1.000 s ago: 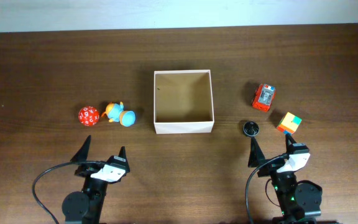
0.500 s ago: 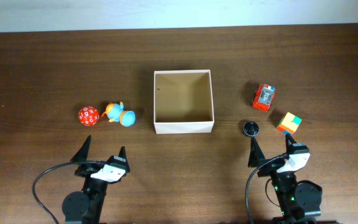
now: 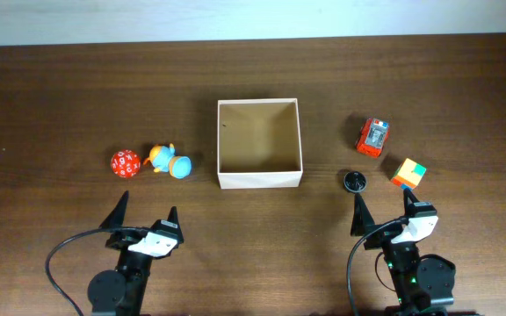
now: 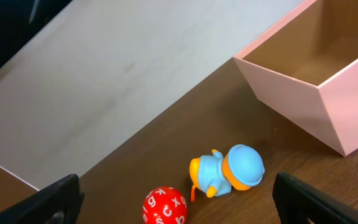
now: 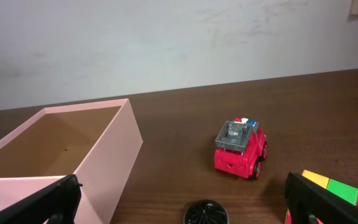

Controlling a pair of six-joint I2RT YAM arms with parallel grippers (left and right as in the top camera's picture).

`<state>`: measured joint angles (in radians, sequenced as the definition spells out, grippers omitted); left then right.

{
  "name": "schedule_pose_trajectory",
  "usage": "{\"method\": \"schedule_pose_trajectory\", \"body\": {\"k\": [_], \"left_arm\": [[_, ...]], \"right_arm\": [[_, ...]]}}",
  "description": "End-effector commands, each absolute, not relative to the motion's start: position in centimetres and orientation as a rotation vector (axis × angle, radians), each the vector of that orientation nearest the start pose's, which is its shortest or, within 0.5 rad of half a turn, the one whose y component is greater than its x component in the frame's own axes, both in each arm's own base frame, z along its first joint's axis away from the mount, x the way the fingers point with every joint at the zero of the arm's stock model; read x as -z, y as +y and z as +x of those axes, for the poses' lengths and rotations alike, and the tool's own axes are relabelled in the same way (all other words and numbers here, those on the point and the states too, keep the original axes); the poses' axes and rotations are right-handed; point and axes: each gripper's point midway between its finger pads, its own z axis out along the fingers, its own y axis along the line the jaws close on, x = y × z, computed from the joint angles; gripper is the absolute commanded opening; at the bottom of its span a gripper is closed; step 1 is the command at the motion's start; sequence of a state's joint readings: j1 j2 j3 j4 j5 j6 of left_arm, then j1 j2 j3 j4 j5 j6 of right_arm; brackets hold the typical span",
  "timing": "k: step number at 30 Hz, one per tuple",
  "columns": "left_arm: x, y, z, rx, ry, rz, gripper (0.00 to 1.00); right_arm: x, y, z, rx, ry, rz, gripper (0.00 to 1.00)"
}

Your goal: Pack container

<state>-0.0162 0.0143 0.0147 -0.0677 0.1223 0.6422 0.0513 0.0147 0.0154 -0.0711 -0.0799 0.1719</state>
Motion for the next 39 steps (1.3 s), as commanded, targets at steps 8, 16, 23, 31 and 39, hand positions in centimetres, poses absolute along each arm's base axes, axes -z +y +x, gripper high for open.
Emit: {"method": "schedule_pose_trajectory", "body": {"k": [8,16,23,31,39], "left_arm": [[-16.0,-2.2,24.5,-0.385,1.534,0.607,0.99],[-16.0,-2.2,24.5,-0.385,1.534,0.607,0.99],[-16.0,-2.2,24.5,-0.385,1.534,0.607,0.99],[-16.0,-2.2,24.5,-0.385,1.534,0.607,0.99],[-16.0,-2.2,24.5,-0.385,1.534,0.607,0.99]], "right_arm": [[-15.9,2.7,24.5,-0.23,1.641,0.027,0.99],[-16.0,3.7,24.3,-0.32,1.642,0.033,0.99],[-19.6,4.0,23.7,-0.322,1.587,-0.004,0.99],[-26.1,3.3,22.3,-0.242,1.62,-0.028,0.99],[-30.1,2.5,25.6,-0.186,1.988,0.036,0.99]]}}
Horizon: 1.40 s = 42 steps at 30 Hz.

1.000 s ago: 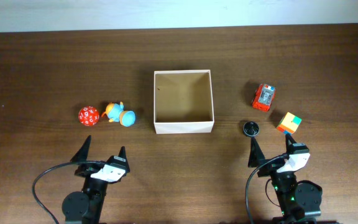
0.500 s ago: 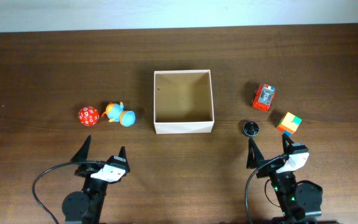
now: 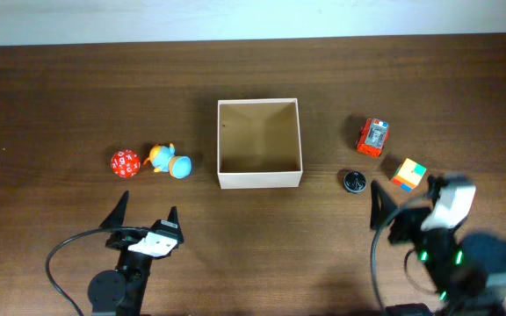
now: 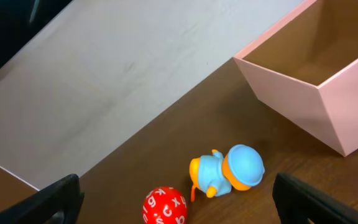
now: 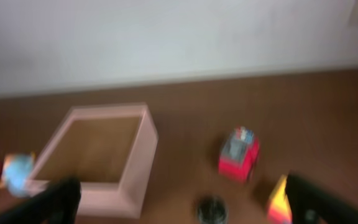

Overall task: Pack container
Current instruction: 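Reach the right gripper to the red toy truck and lower over it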

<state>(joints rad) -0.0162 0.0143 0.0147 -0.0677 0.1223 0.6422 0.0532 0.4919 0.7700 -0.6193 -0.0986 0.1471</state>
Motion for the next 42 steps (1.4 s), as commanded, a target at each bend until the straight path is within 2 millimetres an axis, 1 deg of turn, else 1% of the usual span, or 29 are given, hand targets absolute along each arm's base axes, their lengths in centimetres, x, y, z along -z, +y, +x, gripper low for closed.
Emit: {"method": "schedule_pose_trajectory", "body": {"k": [1,4,5,7,8,10,12,13,14,15,17,18,20,22,23,24,26,28,32,35,42], "left_arm": [[-16.0,-2.2,24.5,-0.385,1.534,0.607,0.99],[-16.0,-2.2,24.5,-0.386,1.534,0.607,0.99],[-16.0,-2.2,24.5,-0.385,1.534,0.607,0.99],[-16.0,-2.2,24.5,-0.385,1.534,0.607,0.99],[-16.0,-2.2,24.5,-0.385,1.534,0.607,0.99],[-16.0,-2.2,24.5,-0.385,1.534,0.607,0.99],[-16.0,-2.2,24.5,-0.385,1.534,0.607,0.99],[-16.0,-2.2,24.5,-0.385,1.534,0.607,0.99],[-16.0,-2.2,24.5,-0.385,1.534,0.607,0.99],[-16.0,-2.2,24.5,-0.385,1.534,0.607,0.99],[-16.0,-2.2,24.5,-0.386,1.534,0.607,0.99],[-16.0,-2.2,24.5,-0.385,1.534,0.607,0.99],[-16.0,-2.2,24.5,-0.385,1.534,0.607,0.99],[-16.0,-2.2,24.5,-0.385,1.534,0.607,0.99],[-16.0,-2.2,24.5,-0.385,1.534,0.607,0.99],[-16.0,-2.2,24.5,-0.385,1.534,0.607,0.99],[-16.0,-2.2,24.5,-0.385,1.534,0.607,0.99],[-16.0,-2.2,24.5,-0.386,1.534,0.607,0.99],[-16.0,-2.2,24.5,-0.385,1.534,0.607,0.99],[-16.0,-2.2,24.5,-0.385,1.534,0.607,0.99],[-16.0,-2.2,24.5,-0.385,1.534,0.607,0.99]], "right_arm": [[-30.5,2.6,26.5,-0.183,2.047,0.038,0.99],[-31.0,2.9,29.7,-0.172,2.19,0.015,0.99],[-31.1,3.2,31.0,-0.184,2.227,0.01,0.99],[-30.6,4.4,33.2,-0.251,2.299,-0.018,0.99],[-30.0,4.5,34.2,-0.253,2.331,-0.015,0.99],[-28.0,5.0,36.8,-0.278,2.395,-0.014,0.99],[-25.7,5.3,38.8,-0.295,2.452,0.0,0.99],[-24.7,5.2,39.4,-0.3,2.475,0.041,0.99],[-23.6,4.9,40.2,-0.3,2.496,0.097,0.99],[-22.1,4.3,41.1,-0.294,2.52,0.17,0.99],[-19.8,3.3,42.2,-0.274,2.556,0.28,0.98],[-18.3,2.8,42.7,-0.271,2.582,0.345,0.99],[-16.3,2.1,43.2,-0.27,2.615,0.416,0.99],[-14.8,1.5,43.6,-0.262,2.639,0.443,0.99],[-14.3,1.1,43.7,-0.247,2.647,0.461,0.99],[-13.7,0.3,43.7,-0.198,2.65,0.516,0.99],[-13.1,-0.8,43.7,-0.121,2.647,0.581,0.99],[-12.9,-1.6,43.6,-0.07,2.639,0.623,0.99],[-12.7,-2.0,43.6,-0.032,2.635,0.631,0.99],[-11.9,-2.4,43.6,-0.002,2.649,0.64,0.99],[-7.7,-2.4,43.7,0.027,2.734,0.654,0.99]]}}
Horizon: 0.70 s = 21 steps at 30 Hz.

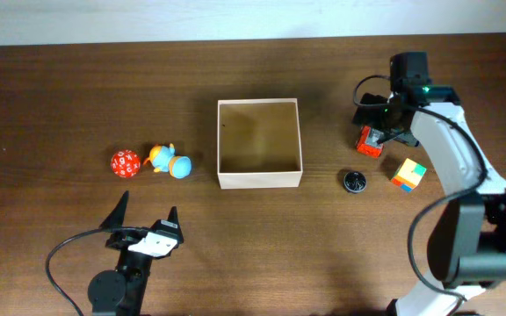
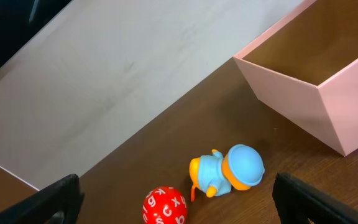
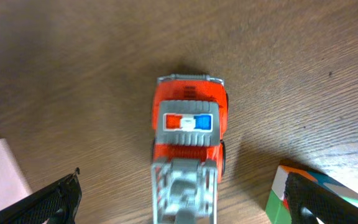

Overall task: Pack container
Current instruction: 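Reach the right gripper to the red toy truck and lower over it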

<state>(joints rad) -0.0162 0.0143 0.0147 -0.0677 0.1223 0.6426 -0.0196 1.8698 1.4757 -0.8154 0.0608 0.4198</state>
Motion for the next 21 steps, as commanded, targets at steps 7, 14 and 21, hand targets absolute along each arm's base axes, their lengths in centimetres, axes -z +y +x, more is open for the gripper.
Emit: {"method": "schedule_pose_trajectory", "body": {"k": [7,14,21], "left_arm": [[-16.0,-2.2,24.5,-0.385,1.534,0.607,0.99],[-16.0,-2.2,24.5,-0.385,1.534,0.607,0.99],[-16.0,-2.2,24.5,-0.385,1.534,0.607,0.99]], "right_arm": [[-4.5,-2.3,43.7,0.042,2.797,0.651,0.99],[-2.6,-2.4,44.0,0.056,2.816,0.64,0.99],[-1.5,-2.5,44.1,0.068,2.832,0.616,0.78]]}}
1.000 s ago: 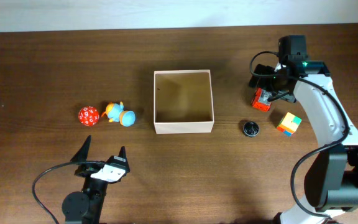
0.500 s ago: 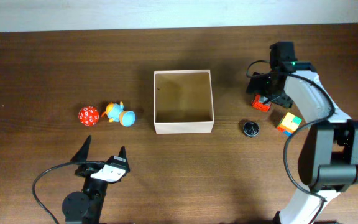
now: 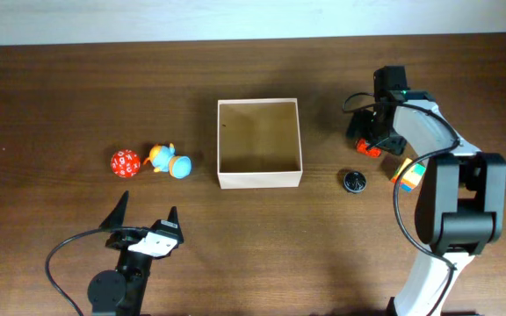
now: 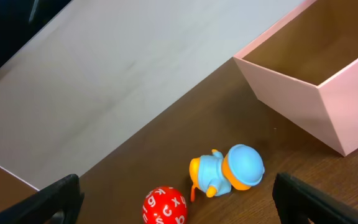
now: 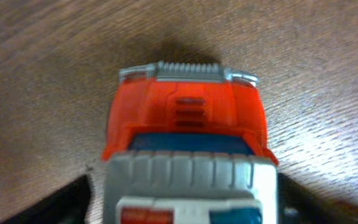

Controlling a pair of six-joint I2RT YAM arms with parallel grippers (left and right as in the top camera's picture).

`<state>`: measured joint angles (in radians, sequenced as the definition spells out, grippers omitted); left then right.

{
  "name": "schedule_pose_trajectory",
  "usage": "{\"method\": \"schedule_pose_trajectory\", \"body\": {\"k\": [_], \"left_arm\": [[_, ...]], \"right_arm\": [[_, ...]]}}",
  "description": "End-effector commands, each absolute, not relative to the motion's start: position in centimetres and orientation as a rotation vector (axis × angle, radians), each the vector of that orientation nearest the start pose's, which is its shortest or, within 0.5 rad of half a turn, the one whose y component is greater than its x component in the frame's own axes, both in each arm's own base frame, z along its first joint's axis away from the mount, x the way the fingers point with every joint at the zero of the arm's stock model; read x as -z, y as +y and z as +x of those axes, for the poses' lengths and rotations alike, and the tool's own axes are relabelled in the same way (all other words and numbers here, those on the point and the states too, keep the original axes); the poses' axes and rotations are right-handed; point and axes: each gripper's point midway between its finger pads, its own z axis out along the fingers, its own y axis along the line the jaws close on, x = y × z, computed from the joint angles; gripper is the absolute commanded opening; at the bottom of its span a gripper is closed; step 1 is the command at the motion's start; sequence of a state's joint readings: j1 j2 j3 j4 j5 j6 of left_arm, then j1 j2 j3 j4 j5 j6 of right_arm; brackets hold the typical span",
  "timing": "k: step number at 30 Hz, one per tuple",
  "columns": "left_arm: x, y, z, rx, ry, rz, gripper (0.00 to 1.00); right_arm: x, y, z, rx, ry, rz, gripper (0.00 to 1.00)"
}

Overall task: Pack container
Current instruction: 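Reach the right gripper to the red toy truck and lower over it, then close the right gripper on the red toy truck and lift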

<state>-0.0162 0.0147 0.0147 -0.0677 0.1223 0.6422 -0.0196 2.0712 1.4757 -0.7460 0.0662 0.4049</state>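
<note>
The pink open box (image 3: 259, 179) stands mid-table, nothing visible inside it. In the overhead view my right gripper (image 3: 374, 139) is down on the red toy truck (image 3: 362, 145), right of the box. The right wrist view is filled by the truck (image 5: 185, 124), with a dark finger (image 5: 73, 199) on each side of it; the jaws straddle it, open. A colour cube (image 3: 408, 174) and a black disc (image 3: 354, 181) lie near it. Left of the box are a red lettered ball (image 3: 125, 163) and a blue-and-orange duck toy (image 3: 170, 161). My left gripper (image 3: 143, 219) rests open at the front left.
The white wall runs along the table's far edge. The right arm (image 3: 429, 132) reaches over the colour cube. Seen from the left wrist, the ball (image 4: 164, 206) and duck toy (image 4: 229, 171) lie ahead, and the box (image 4: 328, 106) stands to the right.
My right gripper has dropped lower onto the red truck, which now fills its view, with the fingers beside the cab. The left arm and all other objects are unchanged.
Both arms were parked at the front edge with grippers open. The right arm then lifted off its rest, reached out above the red truck, and now sits low with its open jaws on either side of it. The left arm stayed still.
</note>
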Motion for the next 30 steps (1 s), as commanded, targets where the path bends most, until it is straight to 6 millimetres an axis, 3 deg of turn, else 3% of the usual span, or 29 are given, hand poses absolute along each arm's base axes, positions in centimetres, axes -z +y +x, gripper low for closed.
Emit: {"method": "schedule_pose_trajectory", "body": {"k": [1,6,13,21,25,30], "left_arm": [[-16.0,-2.2,24.5,-0.385,1.534,0.607,0.99],[-16.0,-2.2,24.5,-0.385,1.534,0.607,0.99],[-16.0,-2.2,24.5,-0.385,1.534,0.607,0.99],[-16.0,-2.2,24.5,-0.385,1.534,0.607,0.99],[-16.0,-2.2,24.5,-0.385,1.534,0.607,0.99],[-16.0,-2.2,24.5,-0.385,1.534,0.607,0.99]], "right_arm": [[-1.5,-2.5,44.1,0.067,2.831,0.616,0.73],[-1.5,-2.5,44.2,0.068,2.828,0.615,0.69],[-1.6,-3.0,44.4,0.11,2.822,0.587,0.51],[-1.9,-3.3,44.6,0.128,2.815,0.562,0.43],[-3.0,-3.3,45.3,0.13,2.806,0.508,0.42],[-5.9,-3.3,46.5,0.127,2.779,0.468,0.42]]}}
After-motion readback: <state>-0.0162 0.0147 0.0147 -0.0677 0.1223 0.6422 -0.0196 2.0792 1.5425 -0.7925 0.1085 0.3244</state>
